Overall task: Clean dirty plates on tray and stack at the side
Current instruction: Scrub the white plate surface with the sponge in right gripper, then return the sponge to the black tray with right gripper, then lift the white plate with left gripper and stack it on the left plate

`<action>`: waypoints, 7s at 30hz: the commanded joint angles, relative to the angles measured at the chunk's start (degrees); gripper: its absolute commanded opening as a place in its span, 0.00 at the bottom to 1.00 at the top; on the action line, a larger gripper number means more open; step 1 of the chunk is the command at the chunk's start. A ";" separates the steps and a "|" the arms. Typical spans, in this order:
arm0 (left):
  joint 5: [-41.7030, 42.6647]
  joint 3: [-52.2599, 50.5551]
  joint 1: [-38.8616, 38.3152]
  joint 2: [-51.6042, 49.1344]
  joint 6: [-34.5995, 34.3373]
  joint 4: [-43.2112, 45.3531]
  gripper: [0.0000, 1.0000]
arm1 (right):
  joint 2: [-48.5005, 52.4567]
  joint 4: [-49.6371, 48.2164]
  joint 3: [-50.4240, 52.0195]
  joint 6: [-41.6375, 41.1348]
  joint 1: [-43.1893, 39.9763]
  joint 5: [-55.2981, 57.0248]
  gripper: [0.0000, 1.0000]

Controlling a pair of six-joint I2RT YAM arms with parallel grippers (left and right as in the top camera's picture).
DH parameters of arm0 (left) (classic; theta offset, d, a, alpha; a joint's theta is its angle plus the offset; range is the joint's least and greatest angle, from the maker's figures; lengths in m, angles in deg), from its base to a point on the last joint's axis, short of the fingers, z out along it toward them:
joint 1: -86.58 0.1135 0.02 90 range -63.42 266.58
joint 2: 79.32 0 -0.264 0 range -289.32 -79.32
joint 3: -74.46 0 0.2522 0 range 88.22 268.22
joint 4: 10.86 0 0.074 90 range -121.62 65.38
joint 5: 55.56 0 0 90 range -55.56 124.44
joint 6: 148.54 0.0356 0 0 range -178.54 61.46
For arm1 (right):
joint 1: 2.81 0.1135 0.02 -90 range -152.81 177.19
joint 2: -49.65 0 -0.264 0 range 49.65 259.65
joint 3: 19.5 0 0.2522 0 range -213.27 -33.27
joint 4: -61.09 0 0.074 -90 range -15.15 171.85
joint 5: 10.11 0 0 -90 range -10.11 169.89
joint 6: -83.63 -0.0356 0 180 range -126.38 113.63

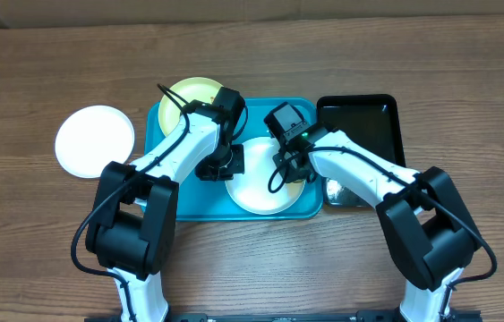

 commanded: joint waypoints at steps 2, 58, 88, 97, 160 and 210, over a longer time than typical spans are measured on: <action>0.42 -0.46 -0.74 0.85 -0.76 0.22 0.04 | 2.25 0.11 -0.52 -3.98 -0.11 -6.80 0.04; 0.39 -0.48 -0.74 0.87 -0.74 0.24 0.04 | -8.35 1.53 -3.37 -4.83 -18.84 -56.24 0.04; 0.37 -0.52 -0.90 0.85 -0.76 0.66 0.16 | -9.77 2.32 5.35 -6.34 -27.93 -5.35 0.44; 0.37 -1.29 -1.42 0.85 -0.79 1.03 0.15 | -9.77 3.06 5.44 -6.32 -27.93 -6.05 1.00; -14.05 22.01 -7.52 4.96 -0.33 7.65 0.04 | -9.77 3.04 5.44 -6.29 -27.93 -6.86 1.00; -48.43 21.99 -24.13 -0.66 17.73 39.43 0.04 | -9.77 3.04 5.44 -6.29 -27.93 -6.86 1.00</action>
